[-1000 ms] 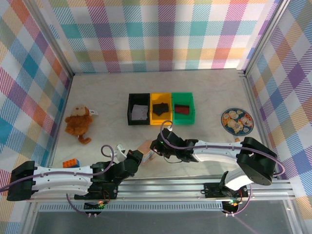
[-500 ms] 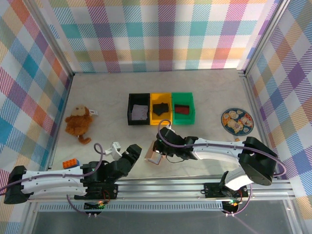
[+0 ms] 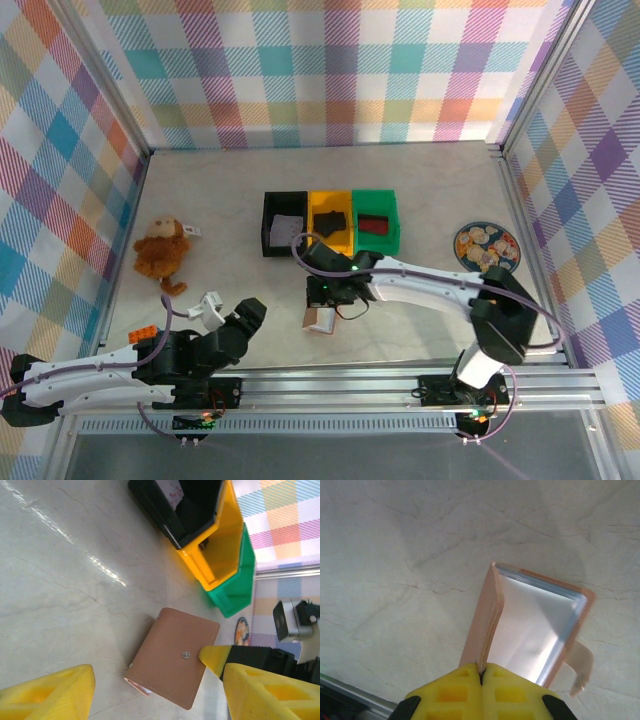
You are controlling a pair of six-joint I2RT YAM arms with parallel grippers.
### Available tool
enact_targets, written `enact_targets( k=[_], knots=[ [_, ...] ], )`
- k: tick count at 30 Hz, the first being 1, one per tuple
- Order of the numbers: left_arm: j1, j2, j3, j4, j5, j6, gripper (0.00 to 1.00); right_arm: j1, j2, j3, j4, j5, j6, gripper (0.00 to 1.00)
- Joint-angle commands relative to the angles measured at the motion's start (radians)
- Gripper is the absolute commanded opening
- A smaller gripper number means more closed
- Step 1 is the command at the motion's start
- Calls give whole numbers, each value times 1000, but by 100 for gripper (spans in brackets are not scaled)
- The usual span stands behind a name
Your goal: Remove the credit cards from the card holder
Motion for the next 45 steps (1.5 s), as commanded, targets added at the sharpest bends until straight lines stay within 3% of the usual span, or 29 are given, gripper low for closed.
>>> enact_targets(
  k=[1, 3, 8, 19, 28, 39, 45],
  knots=[
    [-7, -6, 24, -68, 6, 32, 69, -4, 76, 77, -140, -38, -88, 3],
    [-6, -1, 31, -72, 11, 46, 69, -3, 107, 103, -144, -42, -99, 12],
    [-7, 29, 40, -70, 36, 117, 70, 2, 157, 147, -134, -75, -117, 24],
    [-7, 53, 68, -102, 35, 187, 70, 37, 198, 226, -72, -167, -112, 44],
    [-7, 82, 133, -170, 26, 273, 70, 42, 273, 270, -2, -263, -88, 50],
    [-8, 270, 164, -69, 74, 448, 70, 36, 348, 291, 44, -332, -76, 55],
    [-8, 244, 107, -43, 58, 465, 70, 21, 354, 266, 62, -365, -54, 56]
  ],
)
